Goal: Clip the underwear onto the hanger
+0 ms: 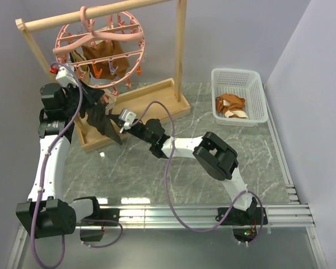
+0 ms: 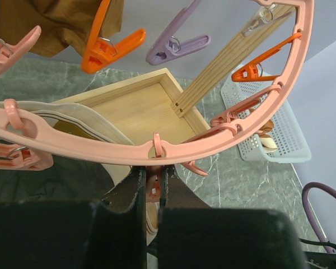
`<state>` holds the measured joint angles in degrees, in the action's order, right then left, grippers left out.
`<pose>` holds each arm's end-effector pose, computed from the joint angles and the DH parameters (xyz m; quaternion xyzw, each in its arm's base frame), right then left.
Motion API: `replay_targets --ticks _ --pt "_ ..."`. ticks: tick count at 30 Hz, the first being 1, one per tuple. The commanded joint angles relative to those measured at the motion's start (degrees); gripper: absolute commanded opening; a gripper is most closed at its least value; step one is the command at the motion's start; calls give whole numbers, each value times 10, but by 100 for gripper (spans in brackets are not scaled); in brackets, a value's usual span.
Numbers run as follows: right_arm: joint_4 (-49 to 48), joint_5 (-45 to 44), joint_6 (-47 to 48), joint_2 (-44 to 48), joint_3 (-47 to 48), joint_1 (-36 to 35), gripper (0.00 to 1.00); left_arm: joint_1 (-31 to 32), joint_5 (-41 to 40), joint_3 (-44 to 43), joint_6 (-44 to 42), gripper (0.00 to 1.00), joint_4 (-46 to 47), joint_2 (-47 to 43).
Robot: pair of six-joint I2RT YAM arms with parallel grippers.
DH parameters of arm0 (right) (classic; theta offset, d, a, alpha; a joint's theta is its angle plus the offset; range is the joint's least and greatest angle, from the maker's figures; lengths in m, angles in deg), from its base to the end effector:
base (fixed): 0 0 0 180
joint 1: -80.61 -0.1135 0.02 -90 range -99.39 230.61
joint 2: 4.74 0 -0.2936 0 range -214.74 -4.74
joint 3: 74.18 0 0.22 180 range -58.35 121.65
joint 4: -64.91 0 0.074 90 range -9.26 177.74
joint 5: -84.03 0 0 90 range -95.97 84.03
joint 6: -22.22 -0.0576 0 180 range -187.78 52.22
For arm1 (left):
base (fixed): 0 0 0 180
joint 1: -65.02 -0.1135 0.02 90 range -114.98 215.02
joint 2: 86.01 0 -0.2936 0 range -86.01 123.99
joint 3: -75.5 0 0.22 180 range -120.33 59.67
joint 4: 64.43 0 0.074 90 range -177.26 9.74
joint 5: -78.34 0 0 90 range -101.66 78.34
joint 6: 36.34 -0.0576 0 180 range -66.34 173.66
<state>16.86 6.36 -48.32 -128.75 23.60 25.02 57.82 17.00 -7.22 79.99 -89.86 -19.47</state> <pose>0.2738 0.4215 0.3081 -0.4100 0.3878 0.3125 0.7641 0.2389 0.0023 0.4241 -0.0594 0.7530 -0.2902 0.5876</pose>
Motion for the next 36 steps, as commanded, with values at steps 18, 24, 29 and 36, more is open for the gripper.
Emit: replay_targets --ticks 18,24,29,36 --pt "12 80 1 34 29 13 0 1 12 -11 -51 0 -68 22" --pt "30 100 -10 32 48 18 0 0 21 -13 -61 0 -71 24" --pt "45 110 -16 26 67 22 0 0 25 -11 -66 0 -71 23" --pt "58 115 -18 25 82 25 0 1 26 -13 -75 0 -76 24"
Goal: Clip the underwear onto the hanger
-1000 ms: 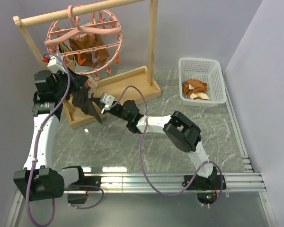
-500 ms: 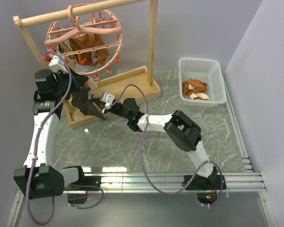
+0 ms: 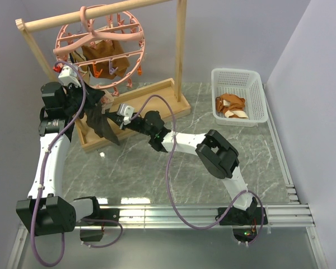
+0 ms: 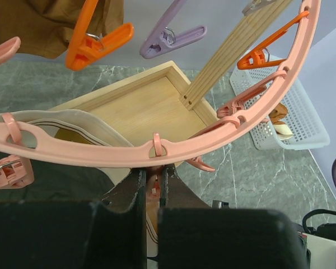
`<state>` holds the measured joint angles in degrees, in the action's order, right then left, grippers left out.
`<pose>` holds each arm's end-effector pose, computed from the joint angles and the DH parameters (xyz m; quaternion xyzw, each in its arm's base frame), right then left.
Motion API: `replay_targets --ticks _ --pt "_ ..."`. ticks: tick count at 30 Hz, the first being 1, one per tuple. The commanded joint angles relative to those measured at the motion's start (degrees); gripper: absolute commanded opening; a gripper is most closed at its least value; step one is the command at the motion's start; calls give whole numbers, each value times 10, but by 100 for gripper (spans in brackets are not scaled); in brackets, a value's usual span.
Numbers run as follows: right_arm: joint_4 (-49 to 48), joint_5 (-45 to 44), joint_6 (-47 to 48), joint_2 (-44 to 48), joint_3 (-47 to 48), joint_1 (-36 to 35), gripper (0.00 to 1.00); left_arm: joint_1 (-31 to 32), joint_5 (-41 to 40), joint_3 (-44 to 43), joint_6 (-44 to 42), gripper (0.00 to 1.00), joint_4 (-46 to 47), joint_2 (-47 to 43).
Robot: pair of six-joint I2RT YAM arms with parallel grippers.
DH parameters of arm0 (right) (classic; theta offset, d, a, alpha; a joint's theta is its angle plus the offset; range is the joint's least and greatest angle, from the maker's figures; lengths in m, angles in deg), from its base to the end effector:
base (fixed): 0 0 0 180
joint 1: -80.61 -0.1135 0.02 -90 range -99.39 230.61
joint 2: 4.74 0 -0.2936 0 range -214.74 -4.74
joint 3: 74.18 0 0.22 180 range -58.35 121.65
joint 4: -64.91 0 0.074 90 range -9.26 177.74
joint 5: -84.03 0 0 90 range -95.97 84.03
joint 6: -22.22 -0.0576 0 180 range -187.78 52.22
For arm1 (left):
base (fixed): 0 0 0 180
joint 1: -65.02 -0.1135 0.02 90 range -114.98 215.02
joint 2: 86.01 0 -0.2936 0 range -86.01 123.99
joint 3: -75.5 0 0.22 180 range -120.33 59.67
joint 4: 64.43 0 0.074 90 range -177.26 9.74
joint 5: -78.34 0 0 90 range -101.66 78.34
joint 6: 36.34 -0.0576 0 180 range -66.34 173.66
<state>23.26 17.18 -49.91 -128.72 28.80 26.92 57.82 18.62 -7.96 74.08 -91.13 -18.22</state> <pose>0.2827 0.4230 0.3229 -0.4597 0.3557 0.3564 0.7315 0.2440 0.0016 0.4211 -0.0166 0.7631 -0.2709 0.5865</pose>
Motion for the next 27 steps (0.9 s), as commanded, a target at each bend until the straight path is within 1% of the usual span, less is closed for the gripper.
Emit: replay_targets --ticks 1,8,22,27 --pt "-6 7 -2 25 31 6 0 1 10 -6 -17 0 -65 13" --pt "5 13 -7 19 51 12 0 1 17 -4 -18 0 -62 12" --pt "4 13 9 26 56 14 0 2 15 -14 -24 1 -78 22" --pt "2 0 17 20 64 17 0 2 19 -25 -23 7 -84 28"
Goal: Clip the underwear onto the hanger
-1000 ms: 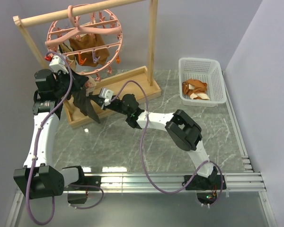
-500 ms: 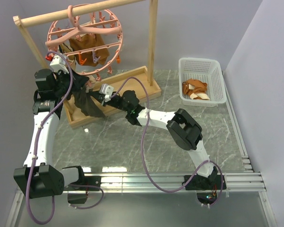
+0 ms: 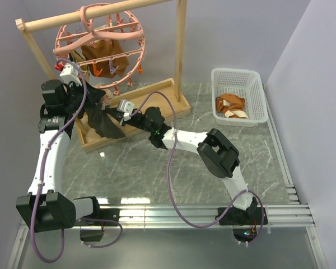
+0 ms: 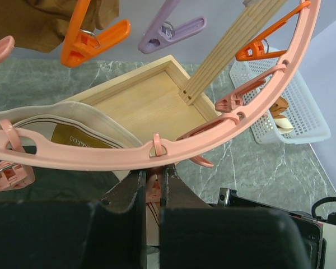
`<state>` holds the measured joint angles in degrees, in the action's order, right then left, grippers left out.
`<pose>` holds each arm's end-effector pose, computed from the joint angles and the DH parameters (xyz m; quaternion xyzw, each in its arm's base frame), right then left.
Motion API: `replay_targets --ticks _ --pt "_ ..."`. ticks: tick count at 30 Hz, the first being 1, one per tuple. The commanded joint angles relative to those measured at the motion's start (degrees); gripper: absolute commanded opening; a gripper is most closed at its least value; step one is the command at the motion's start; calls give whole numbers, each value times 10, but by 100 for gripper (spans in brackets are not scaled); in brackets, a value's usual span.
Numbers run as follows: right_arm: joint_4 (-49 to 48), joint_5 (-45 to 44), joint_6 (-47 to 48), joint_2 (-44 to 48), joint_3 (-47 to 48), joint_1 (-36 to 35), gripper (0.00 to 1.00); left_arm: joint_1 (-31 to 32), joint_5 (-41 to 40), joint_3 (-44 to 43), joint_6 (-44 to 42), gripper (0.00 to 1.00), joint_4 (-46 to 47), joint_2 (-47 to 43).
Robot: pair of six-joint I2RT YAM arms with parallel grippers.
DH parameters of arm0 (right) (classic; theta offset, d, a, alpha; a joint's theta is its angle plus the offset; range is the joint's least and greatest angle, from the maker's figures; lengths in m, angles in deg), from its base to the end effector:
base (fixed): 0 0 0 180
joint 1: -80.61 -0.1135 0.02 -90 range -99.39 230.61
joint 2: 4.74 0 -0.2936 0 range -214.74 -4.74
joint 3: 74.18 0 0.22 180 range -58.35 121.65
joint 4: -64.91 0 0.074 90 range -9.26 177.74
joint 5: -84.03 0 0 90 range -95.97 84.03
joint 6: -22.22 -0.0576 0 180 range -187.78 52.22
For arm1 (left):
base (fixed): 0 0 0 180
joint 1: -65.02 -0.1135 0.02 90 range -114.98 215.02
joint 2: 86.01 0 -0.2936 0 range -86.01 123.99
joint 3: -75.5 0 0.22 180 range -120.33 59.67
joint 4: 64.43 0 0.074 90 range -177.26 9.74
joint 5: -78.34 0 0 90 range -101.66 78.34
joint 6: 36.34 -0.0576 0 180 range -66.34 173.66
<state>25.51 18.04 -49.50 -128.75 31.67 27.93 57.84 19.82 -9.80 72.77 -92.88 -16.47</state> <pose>0.2913 0.4208 0.3342 -0.4604 0.3501 0.3509 0.7364 0.2510 0.0013 0.4213 -0.0059 0.7705 -0.2732 0.5759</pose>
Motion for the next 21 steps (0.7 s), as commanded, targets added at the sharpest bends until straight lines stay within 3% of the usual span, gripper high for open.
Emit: replay_targets --ticks 1,9,21 --pt "-21 -11 15 19 38 8 0 1 5 -7 -6 9 -64 10" --pt "-7 -7 31 10 69 17 0 1 1 -15 -1 11 -57 11" --pt "4 8 44 24 57 20 0 1 -8 -25 27 32 -35 6"
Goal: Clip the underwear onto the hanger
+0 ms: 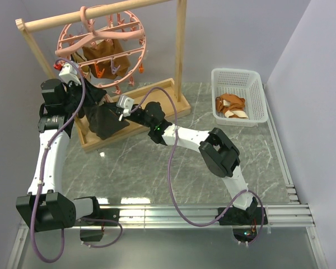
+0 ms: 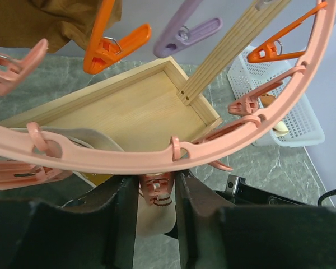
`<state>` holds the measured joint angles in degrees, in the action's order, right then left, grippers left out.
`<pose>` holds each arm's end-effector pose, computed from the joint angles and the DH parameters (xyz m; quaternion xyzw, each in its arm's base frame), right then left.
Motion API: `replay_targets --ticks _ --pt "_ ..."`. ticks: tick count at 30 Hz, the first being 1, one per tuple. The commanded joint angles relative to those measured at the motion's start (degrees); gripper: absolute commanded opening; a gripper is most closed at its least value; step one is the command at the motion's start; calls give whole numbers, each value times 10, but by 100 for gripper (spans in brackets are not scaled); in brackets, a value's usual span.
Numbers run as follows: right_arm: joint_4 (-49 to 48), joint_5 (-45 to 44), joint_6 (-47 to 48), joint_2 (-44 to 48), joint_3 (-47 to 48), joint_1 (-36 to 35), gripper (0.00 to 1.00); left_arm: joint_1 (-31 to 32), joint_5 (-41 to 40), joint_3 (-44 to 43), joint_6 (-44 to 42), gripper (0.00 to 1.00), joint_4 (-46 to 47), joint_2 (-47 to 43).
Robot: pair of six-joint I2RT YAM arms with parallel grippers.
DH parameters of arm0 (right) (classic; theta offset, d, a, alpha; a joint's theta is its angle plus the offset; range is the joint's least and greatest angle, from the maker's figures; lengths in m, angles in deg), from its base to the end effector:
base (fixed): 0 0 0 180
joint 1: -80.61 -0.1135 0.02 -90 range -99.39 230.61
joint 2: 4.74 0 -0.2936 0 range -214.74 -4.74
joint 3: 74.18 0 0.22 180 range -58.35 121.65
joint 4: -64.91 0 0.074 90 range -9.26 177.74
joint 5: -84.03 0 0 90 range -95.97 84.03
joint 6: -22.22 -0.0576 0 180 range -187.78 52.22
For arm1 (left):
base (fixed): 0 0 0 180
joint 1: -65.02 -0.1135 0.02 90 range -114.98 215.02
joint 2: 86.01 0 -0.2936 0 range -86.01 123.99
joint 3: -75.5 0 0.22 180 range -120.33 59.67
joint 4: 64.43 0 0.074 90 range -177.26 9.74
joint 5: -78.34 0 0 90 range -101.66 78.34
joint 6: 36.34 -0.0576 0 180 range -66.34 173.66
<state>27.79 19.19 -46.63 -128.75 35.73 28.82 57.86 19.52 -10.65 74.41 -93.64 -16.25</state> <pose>0.2985 0.4188 0.3526 -0.4662 0.3251 0.3310 0.7533 0.2515 0.0015 0.4237 -0.0189 0.7711 -0.2797 0.5717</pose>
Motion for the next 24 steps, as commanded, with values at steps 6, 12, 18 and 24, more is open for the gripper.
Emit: replay_targets --ticks 6,12,18,24 --pt "-16 -2 19 23 15 14 0 0 -10 -24 18 34 -24 3" --pt "-17 2 22 26 13 20 0 0 -17 -24 25 38 -14 -1" --pt "-15 11 26 26 15 22 0 0 -26 -32 33 41 -9 -1" --pt "-8 23 30 26 18 28 0 -3 -31 -39 42 50 6 -10"
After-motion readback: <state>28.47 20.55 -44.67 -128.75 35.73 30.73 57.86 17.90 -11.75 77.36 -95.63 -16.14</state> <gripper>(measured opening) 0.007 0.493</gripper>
